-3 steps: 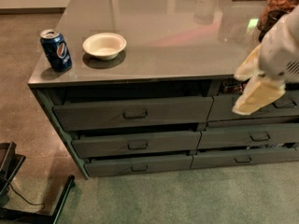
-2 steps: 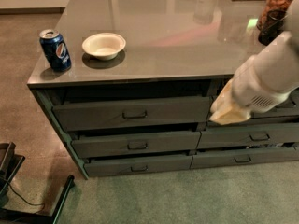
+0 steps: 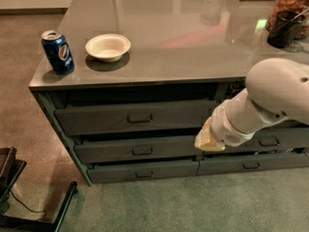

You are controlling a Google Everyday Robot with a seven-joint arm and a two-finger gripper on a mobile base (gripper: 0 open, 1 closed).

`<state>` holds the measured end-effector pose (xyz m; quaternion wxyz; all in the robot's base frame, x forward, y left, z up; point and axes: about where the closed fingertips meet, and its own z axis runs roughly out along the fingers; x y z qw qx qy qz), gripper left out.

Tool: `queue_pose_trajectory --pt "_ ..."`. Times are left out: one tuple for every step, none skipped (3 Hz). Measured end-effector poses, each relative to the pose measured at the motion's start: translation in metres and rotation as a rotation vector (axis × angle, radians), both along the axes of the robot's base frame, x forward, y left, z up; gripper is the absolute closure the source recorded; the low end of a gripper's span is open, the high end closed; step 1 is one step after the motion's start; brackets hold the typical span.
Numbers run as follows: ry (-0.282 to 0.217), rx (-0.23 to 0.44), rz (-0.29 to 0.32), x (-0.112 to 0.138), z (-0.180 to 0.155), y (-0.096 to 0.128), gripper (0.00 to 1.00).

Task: Open bottom drawer

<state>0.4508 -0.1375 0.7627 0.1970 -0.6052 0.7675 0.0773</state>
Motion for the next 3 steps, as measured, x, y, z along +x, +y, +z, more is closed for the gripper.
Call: queue_pose_trajectory --pt "-0.002 0.0 0.0 0.0 0.001 0.0 1.0" --pt "-0.002 -0.022 0.007 -0.001 -0.012 0.001 1.0" --pt "0.004 -0.041 0.052 -0.004 -0.07 0.008 1.0"
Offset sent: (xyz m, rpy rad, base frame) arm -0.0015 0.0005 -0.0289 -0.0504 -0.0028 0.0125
